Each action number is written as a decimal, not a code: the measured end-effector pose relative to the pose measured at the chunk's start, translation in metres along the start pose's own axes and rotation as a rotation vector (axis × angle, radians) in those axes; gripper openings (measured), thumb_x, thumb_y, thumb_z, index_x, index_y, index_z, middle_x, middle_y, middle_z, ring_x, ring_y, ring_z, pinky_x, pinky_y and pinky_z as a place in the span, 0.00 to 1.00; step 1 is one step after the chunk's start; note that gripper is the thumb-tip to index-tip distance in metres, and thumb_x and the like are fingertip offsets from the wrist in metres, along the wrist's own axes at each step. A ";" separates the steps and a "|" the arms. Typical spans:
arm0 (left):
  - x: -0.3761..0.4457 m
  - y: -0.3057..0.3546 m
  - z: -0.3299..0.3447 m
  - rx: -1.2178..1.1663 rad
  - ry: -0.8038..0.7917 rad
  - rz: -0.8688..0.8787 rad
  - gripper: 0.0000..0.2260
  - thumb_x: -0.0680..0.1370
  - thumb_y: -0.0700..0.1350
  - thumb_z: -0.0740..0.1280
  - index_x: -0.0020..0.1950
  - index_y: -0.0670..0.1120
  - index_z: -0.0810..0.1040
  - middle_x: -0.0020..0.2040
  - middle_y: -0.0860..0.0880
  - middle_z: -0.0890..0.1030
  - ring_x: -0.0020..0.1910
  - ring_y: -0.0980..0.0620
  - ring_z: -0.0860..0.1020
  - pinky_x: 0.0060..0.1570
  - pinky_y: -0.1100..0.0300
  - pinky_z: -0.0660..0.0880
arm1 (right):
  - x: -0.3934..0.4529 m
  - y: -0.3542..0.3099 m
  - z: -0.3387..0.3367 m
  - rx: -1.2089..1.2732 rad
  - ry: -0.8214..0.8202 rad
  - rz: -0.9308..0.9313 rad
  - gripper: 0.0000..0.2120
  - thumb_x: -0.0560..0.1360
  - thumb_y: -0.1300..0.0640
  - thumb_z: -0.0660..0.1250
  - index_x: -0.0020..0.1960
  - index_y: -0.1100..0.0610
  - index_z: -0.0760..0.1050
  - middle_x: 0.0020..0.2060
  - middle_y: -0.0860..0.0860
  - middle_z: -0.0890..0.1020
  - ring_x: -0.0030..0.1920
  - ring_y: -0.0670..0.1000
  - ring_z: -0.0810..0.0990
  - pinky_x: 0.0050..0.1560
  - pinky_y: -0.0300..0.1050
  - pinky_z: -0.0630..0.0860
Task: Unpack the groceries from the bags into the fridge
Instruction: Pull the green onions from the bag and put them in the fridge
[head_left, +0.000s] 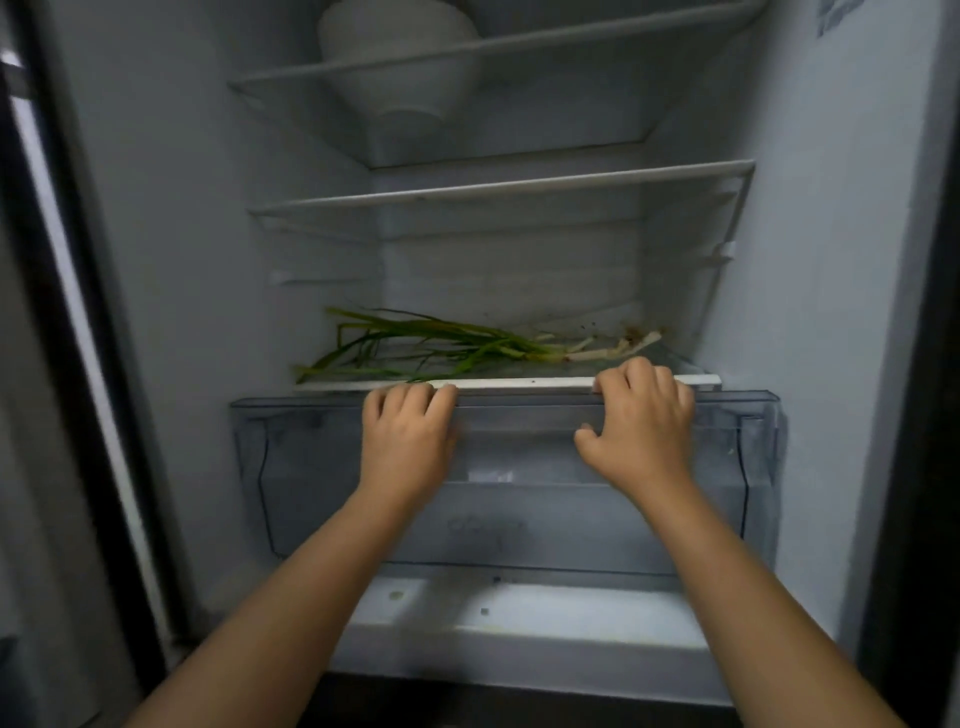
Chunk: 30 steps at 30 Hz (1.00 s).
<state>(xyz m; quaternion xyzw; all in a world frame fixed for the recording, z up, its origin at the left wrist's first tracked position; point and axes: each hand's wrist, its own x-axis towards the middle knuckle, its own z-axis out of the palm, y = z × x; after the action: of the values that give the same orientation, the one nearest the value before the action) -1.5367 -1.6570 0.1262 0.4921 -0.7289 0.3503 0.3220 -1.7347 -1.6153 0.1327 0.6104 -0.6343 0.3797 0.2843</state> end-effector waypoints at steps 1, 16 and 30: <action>-0.005 0.001 -0.006 0.001 0.035 -0.010 0.13 0.59 0.40 0.73 0.43 0.43 0.81 0.36 0.46 0.82 0.34 0.45 0.82 0.43 0.55 0.64 | -0.006 -0.001 -0.008 0.000 0.014 -0.010 0.18 0.47 0.61 0.78 0.34 0.61 0.76 0.32 0.57 0.77 0.34 0.60 0.78 0.38 0.50 0.76; -0.079 0.015 -0.108 -0.097 -0.078 0.013 0.23 0.63 0.27 0.66 0.56 0.40 0.75 0.49 0.41 0.80 0.51 0.41 0.80 0.56 0.50 0.66 | -0.084 -0.034 -0.115 -0.002 -0.204 0.050 0.15 0.71 0.63 0.62 0.57 0.64 0.72 0.55 0.59 0.72 0.58 0.59 0.69 0.61 0.48 0.62; -0.164 0.030 -0.225 -0.003 -0.406 -0.335 0.24 0.79 0.41 0.57 0.76 0.48 0.58 0.74 0.45 0.62 0.74 0.46 0.59 0.68 0.52 0.60 | -0.160 -0.081 -0.145 0.187 -0.156 -0.378 0.15 0.55 0.65 0.67 0.41 0.65 0.80 0.38 0.60 0.82 0.43 0.62 0.83 0.48 0.57 0.79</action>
<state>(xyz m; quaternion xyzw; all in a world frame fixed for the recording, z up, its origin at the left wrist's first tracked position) -1.4869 -1.3823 0.1102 0.6656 -0.6876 0.1851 0.2235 -1.6545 -1.4027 0.0915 0.7698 -0.4907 0.3285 0.2425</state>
